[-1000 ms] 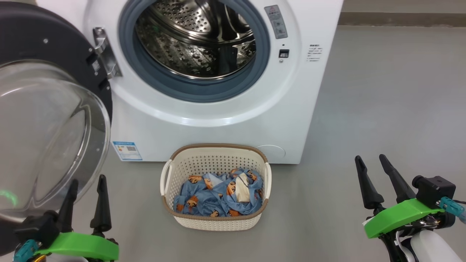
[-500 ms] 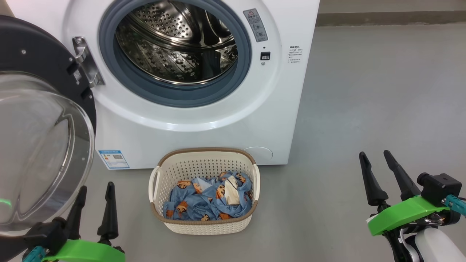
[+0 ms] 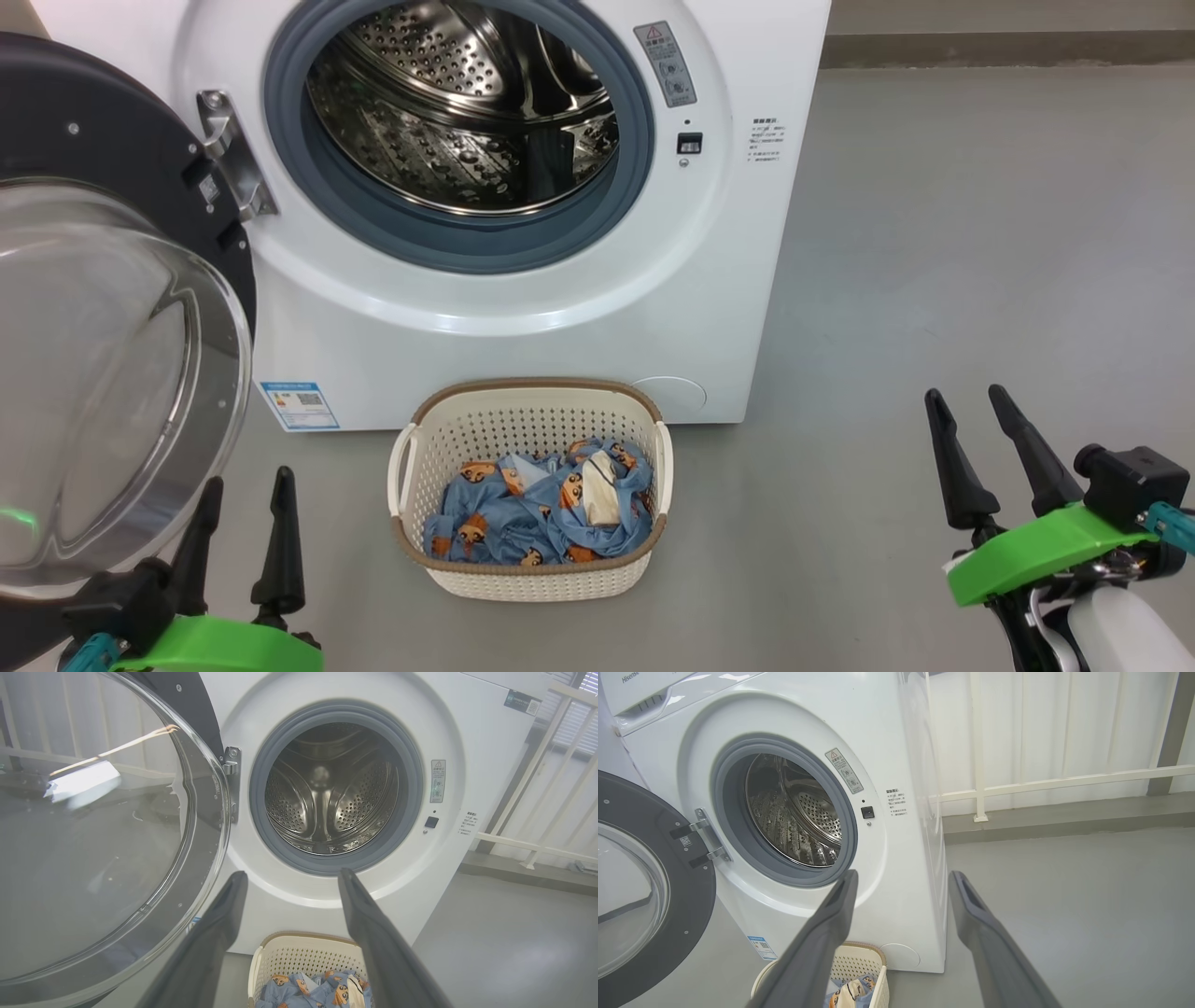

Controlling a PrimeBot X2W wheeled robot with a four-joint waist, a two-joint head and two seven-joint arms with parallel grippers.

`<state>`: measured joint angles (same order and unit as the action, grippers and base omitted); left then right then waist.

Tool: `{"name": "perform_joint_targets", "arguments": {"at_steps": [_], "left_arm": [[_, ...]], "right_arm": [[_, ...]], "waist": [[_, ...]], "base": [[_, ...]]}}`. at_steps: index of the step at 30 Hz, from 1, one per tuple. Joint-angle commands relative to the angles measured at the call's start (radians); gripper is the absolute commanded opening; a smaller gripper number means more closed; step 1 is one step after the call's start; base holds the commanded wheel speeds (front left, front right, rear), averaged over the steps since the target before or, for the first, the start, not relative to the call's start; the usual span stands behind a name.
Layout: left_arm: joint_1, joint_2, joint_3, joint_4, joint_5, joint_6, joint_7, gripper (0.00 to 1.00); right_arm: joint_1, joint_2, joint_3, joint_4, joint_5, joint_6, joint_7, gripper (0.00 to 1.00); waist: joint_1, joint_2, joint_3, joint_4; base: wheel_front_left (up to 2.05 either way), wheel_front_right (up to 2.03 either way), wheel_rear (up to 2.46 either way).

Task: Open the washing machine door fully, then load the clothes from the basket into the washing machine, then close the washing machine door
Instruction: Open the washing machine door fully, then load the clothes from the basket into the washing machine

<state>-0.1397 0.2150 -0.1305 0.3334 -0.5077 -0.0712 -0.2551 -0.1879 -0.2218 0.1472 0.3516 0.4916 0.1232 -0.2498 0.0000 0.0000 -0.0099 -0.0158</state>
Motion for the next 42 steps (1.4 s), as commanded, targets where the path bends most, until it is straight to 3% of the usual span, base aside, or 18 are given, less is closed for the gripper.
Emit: {"name": "perform_joint_targets", "arguments": {"at_steps": [1, 42], "left_arm": [[-0.018, 0.018, 0.037, -0.024, 0.010, -0.006, -0.007, 1.00], [-0.030, 0.006, 0.049, -0.002, 0.035, -0.022, -0.007, 1.00]], "right_arm": [[0.007, -0.015, 0.012, -0.022, -0.014, 0.008, -0.012, 1.00], [0.004, -0.007, 0.014, -0.008, -0.001, 0.008, -0.012, 1.00]], "waist": [[0.0000, 0.0000, -0.002, 0.001], [0.0000, 0.0000, 0.007, 0.008]], "base": [[0.00, 0.00, 0.00], [0.07, -0.05, -0.02]]}}
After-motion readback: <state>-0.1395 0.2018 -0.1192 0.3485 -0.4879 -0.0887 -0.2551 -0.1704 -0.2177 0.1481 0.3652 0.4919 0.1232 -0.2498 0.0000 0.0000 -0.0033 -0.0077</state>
